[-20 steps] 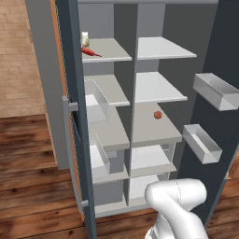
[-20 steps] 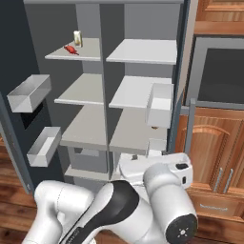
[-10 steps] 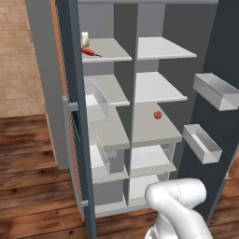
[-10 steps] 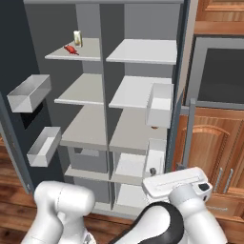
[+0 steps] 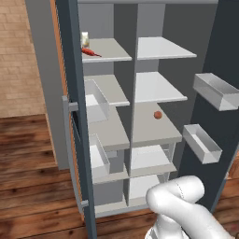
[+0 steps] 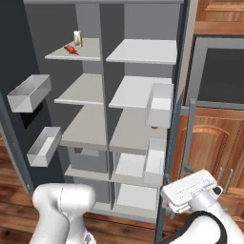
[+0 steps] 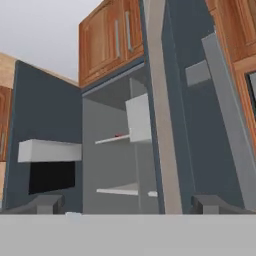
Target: There's a fish in the fridge that needs to be moved to the freezer for freezing. Pick up the fish from the fridge, place it on any shelf in the freezer, and close the fridge and freezer doors when done.
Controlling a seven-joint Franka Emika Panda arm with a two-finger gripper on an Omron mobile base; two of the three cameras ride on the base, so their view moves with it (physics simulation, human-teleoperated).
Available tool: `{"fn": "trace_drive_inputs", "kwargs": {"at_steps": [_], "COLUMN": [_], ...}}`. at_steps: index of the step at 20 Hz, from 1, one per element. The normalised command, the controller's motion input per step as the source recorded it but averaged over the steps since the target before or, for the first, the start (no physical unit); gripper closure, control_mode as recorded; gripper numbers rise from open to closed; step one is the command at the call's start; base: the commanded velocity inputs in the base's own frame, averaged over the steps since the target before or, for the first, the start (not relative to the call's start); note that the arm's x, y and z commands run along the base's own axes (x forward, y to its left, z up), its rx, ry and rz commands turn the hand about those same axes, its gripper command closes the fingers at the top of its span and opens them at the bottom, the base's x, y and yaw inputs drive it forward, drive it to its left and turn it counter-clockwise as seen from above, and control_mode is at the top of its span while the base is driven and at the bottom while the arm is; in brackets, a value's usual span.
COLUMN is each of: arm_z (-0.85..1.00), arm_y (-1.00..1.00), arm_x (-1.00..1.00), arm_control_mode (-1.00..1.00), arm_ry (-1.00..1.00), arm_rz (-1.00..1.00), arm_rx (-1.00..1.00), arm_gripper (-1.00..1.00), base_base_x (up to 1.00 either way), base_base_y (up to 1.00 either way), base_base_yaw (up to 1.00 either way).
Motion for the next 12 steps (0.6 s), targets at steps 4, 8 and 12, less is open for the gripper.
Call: {"fn": "trace_drive_inputs", "kwargs": {"at_steps": [4, 8, 12], "arm_z": [-0.34, -0.24, -0.21], "arm_y": [-0.33, -0.23, -0.09], "arm_x": [0.28, 0.41, 0.45], "arm_control_mode": [-1.00, -1.00, -1.00], "arm_ry": [-0.14, -0.07, -0.03], "arm_rz": [0.19, 0.13, 0.12], "arm_rx": [0.03, 0.00, 0.00], "arm_gripper": [-1.00, -1.00, -1.00], "base_base_x": [0.00, 0.00, 0.00], "base_base_y": [0.00, 0.00, 0.00], "base_base_yaw": [0.00, 0.00, 0.00]}}
